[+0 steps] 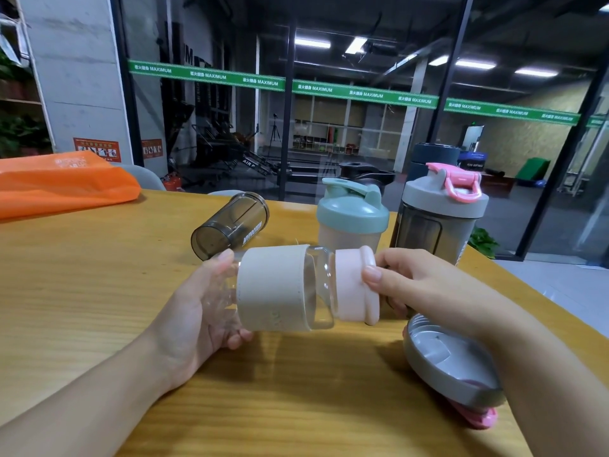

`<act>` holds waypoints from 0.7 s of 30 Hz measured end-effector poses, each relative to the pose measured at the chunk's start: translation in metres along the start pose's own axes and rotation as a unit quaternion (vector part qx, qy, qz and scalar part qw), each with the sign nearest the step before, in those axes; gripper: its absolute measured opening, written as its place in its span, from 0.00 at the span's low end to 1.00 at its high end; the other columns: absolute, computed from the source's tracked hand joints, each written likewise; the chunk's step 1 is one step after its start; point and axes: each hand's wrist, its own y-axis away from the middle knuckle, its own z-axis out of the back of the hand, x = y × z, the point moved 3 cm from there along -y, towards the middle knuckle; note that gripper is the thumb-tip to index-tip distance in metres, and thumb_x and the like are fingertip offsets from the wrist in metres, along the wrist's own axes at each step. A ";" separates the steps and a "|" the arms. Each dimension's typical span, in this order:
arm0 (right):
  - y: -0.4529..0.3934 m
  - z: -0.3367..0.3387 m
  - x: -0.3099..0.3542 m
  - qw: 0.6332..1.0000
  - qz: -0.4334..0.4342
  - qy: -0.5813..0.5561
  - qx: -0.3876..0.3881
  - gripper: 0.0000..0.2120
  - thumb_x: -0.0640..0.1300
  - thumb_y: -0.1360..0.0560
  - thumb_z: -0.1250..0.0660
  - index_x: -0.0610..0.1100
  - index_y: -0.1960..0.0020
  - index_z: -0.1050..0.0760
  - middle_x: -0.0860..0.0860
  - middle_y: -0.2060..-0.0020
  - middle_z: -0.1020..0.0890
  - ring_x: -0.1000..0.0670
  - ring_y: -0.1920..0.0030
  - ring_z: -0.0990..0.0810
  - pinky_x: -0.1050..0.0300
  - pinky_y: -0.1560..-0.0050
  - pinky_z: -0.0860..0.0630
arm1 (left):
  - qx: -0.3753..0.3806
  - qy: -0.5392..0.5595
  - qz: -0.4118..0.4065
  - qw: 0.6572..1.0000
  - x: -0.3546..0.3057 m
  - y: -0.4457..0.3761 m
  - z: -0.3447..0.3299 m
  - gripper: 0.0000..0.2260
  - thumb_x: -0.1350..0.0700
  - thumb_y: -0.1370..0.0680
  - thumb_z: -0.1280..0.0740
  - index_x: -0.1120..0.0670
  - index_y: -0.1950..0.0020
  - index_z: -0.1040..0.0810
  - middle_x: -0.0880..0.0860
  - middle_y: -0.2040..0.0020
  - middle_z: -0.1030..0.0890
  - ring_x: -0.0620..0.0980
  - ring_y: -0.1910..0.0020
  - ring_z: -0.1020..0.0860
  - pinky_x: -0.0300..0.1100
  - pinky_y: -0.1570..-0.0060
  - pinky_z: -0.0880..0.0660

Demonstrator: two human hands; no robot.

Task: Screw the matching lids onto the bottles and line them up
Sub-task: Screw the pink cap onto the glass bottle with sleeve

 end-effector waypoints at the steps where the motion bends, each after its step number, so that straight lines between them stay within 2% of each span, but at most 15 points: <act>1: 0.000 0.000 -0.001 1.000 0.002 0.008 -0.006 0.26 0.76 0.37 0.42 0.53 0.63 0.28 0.63 0.76 0.24 0.62 0.74 0.29 0.63 0.67 0.35 | -0.001 0.001 0.000 1.000 0.000 0.000 0.000 0.29 0.36 0.39 0.36 0.54 0.45 0.22 0.57 0.61 0.25 0.53 0.74 0.30 0.39 0.76 0.35; 3: 0.000 0.000 -0.003 1.000 0.005 0.001 -0.007 0.25 0.75 0.39 0.43 0.54 0.62 0.28 0.64 0.74 0.23 0.62 0.72 0.28 0.63 0.65 0.35 | -0.003 0.005 -0.004 1.000 -0.001 0.001 -0.001 0.25 0.37 0.38 0.36 0.51 0.48 0.21 0.57 0.62 0.25 0.53 0.74 0.31 0.39 0.76 0.35; 4: 0.000 -0.001 -0.004 1.000 0.009 -0.012 0.000 0.24 0.74 0.39 0.42 0.55 0.58 0.27 0.65 0.71 0.22 0.63 0.70 0.26 0.64 0.64 0.34 | -0.002 0.007 -0.006 1.000 -0.002 0.001 -0.002 0.22 0.38 0.36 0.36 0.50 0.50 0.20 0.56 0.63 0.24 0.53 0.74 0.31 0.38 0.76 0.35; 6: -0.001 -0.003 -0.005 0.998 0.025 -0.044 0.026 0.29 0.73 0.40 0.37 0.61 0.44 0.31 0.64 0.57 0.19 0.64 0.60 0.22 0.64 0.58 0.29 | -0.005 0.015 -0.010 1.000 -0.003 0.002 -0.004 0.18 0.39 0.32 0.40 0.48 0.54 0.18 0.55 0.65 0.24 0.53 0.75 0.31 0.38 0.77 0.35; 8: -0.001 -0.004 -0.004 0.995 0.058 -0.069 0.042 0.37 0.68 0.42 0.30 0.70 0.36 0.40 0.63 0.46 0.24 0.59 0.53 0.19 0.61 0.54 0.25 | -0.015 0.020 -0.007 1.000 -0.004 0.003 -0.004 0.17 0.39 0.31 0.42 0.46 0.57 0.18 0.55 0.65 0.24 0.53 0.76 0.31 0.37 0.78 0.35; 10: 0.001 -0.003 -0.002 0.992 0.097 -0.070 0.047 0.43 0.61 0.43 0.23 0.74 0.36 0.43 0.67 0.46 0.27 0.56 0.54 0.19 0.62 0.56 0.25 | -0.023 0.022 0.001 1.000 -0.004 0.004 -0.004 0.17 0.38 0.32 0.42 0.45 0.59 0.17 0.55 0.66 0.24 0.53 0.76 0.31 0.36 0.78 0.34; 12: 0.001 -0.002 0.001 0.990 0.117 -0.066 0.038 0.42 0.57 0.41 0.20 0.74 0.36 0.41 0.67 0.49 0.27 0.54 0.54 0.19 0.61 0.56 0.25 | -0.030 0.020 0.012 0.999 -0.002 0.004 -0.003 0.18 0.37 0.32 0.42 0.46 0.60 0.17 0.54 0.67 0.23 0.53 0.76 0.30 0.36 0.77 0.34; 14: 0.001 -0.001 0.002 0.989 0.129 -0.065 0.020 0.40 0.56 0.41 0.21 0.72 0.37 0.38 0.63 0.51 0.25 0.52 0.55 0.19 0.59 0.56 0.24 | -0.037 0.014 0.019 0.999 -0.002 0.005 -0.002 0.20 0.37 0.32 0.41 0.48 0.58 0.17 0.54 0.69 0.24 0.53 0.76 0.30 0.36 0.76 0.35; 16: 0.002 0.000 0.003 0.989 0.138 -0.053 0.001 0.37 0.58 0.42 0.22 0.70 0.38 0.36 0.61 0.53 0.24 0.54 0.59 0.20 0.63 0.58 0.26 | -0.040 0.004 0.019 0.999 -0.002 0.006 -0.001 0.20 0.37 0.30 0.41 0.50 0.57 0.18 0.53 0.71 0.25 0.53 0.77 0.30 0.36 0.76 0.37; 19: 0.003 0.001 0.005 0.990 0.140 -0.031 -0.015 0.34 0.57 0.40 0.21 0.68 0.40 0.36 0.60 0.57 0.24 0.57 0.65 0.24 0.67 0.62 0.29 | -0.038 0.001 0.014 0.999 -0.003 0.007 -0.003 0.19 0.37 0.29 0.42 0.47 0.61 0.17 0.53 0.71 0.24 0.53 0.76 0.30 0.38 0.73 0.37; 21: 0.004 0.001 0.007 0.990 0.137 -0.020 -0.015 0.33 0.56 0.40 0.21 0.67 0.41 0.35 0.60 0.60 0.24 0.58 0.67 0.26 0.67 0.65 0.30 | -0.028 -0.001 0.014 1.000 -0.003 0.006 -0.003 0.18 0.37 0.31 0.39 0.48 0.60 0.16 0.53 0.71 0.25 0.52 0.76 0.30 0.37 0.75 0.37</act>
